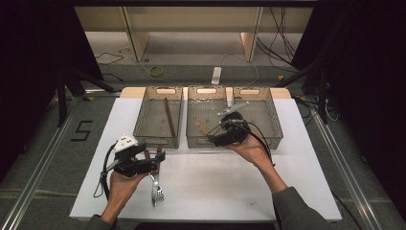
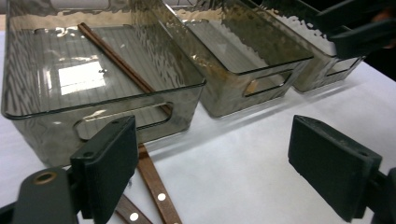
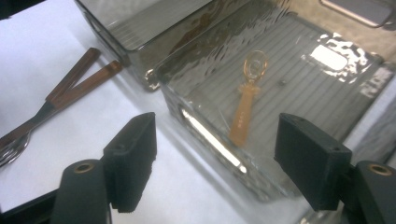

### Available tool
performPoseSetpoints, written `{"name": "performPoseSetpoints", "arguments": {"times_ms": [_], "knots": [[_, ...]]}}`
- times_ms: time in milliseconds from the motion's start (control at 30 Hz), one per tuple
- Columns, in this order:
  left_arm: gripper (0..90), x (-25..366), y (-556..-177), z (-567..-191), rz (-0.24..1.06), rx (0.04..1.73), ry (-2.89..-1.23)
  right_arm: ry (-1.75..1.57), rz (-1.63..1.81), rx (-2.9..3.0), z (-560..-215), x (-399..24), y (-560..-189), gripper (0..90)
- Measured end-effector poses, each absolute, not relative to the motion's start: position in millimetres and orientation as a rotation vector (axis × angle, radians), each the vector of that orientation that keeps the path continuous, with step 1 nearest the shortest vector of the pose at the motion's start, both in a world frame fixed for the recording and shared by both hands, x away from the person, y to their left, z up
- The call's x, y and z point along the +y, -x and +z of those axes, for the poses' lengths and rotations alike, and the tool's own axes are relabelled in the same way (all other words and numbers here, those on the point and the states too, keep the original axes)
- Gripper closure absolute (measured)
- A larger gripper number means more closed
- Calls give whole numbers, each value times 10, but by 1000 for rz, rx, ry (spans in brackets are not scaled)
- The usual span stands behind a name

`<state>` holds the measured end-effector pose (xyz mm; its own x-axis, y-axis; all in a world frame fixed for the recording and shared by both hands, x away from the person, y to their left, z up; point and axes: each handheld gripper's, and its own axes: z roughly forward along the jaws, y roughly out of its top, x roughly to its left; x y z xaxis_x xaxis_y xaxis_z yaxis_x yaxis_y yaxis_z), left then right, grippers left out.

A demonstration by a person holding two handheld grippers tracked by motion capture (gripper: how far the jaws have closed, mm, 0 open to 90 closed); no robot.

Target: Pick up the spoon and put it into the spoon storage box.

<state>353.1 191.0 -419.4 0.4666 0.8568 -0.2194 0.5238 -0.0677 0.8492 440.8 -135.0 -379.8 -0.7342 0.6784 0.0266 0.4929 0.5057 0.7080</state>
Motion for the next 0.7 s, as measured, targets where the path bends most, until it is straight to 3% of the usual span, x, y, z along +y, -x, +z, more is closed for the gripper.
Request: {"name": "performPoseSetpoints", "arguments": {"times_ms": [700], "knots": [[174, 2047, -3670, -4263, 446, 1296, -1733, -996, 1172, 2468, -4051, -1802, -3686, 272]]}}
